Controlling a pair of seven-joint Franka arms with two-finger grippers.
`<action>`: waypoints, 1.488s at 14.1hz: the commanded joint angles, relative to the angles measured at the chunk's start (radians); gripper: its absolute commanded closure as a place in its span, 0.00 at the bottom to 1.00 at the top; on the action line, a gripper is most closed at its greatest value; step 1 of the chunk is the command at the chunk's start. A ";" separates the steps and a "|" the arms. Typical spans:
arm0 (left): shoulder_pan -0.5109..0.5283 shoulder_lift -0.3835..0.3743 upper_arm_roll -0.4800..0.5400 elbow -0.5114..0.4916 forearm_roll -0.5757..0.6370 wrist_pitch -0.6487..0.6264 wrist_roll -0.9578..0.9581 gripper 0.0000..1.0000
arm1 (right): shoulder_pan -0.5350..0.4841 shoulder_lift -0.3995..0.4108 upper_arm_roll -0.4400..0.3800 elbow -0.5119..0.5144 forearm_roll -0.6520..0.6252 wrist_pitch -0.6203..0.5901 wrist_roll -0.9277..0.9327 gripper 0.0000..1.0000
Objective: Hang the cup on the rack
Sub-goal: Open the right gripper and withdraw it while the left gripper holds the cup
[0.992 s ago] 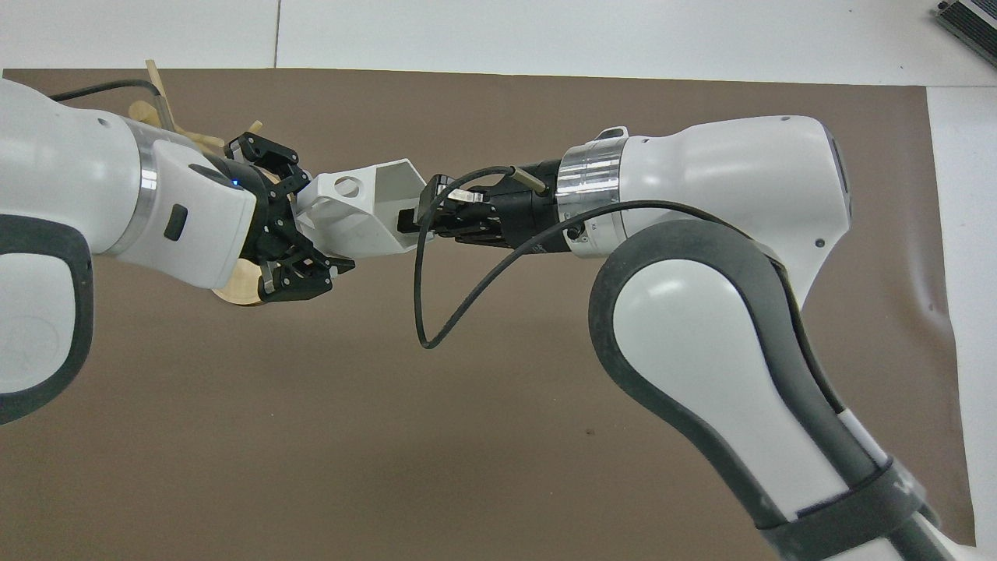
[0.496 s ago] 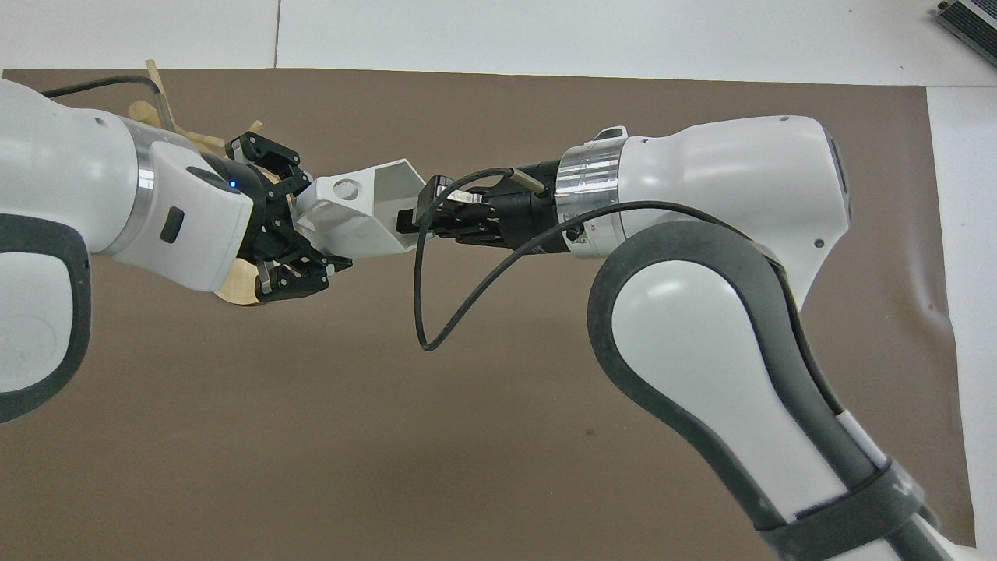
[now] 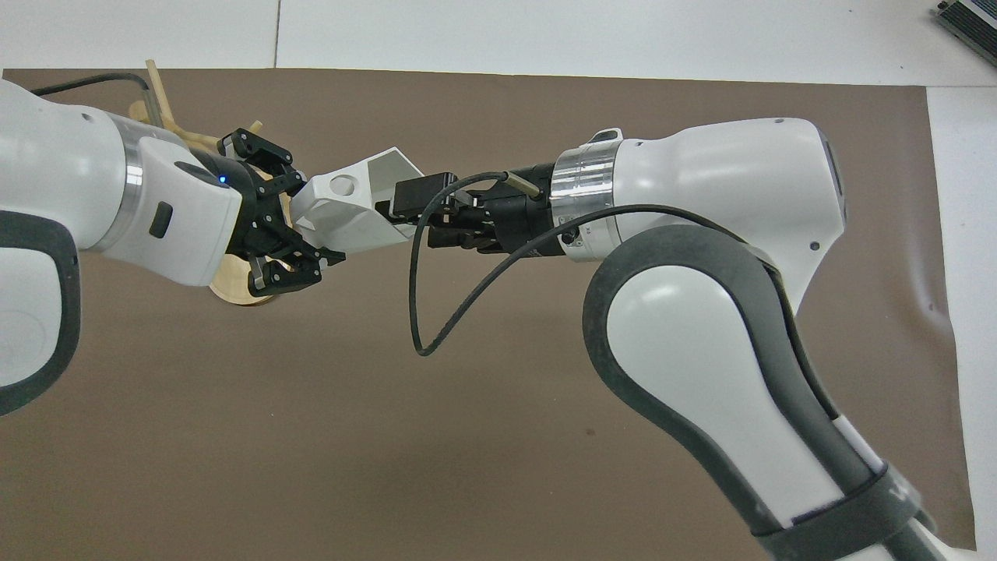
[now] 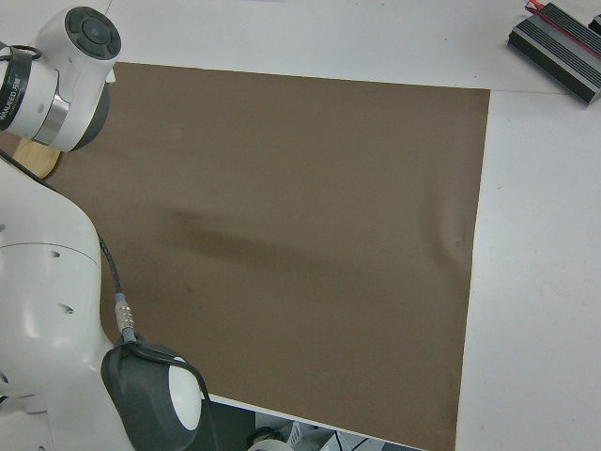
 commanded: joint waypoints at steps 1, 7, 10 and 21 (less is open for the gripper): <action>0.014 -0.025 0.003 -0.028 -0.001 0.018 -0.007 1.00 | -0.002 -0.010 0.002 -0.009 -0.013 0.012 -0.010 0.08; 0.072 -0.061 0.006 -0.095 0.010 0.007 -0.140 1.00 | -0.017 -0.012 0.001 -0.007 -0.237 0.026 -0.052 0.00; 0.079 -0.067 0.007 -0.110 0.054 0.016 -0.373 1.00 | -0.043 -0.018 -0.004 -0.007 -0.297 0.014 -0.072 0.00; 0.105 -0.079 0.006 -0.242 0.134 0.219 -0.709 1.00 | -0.276 -0.065 -0.007 -0.121 -0.703 -0.009 -0.168 0.00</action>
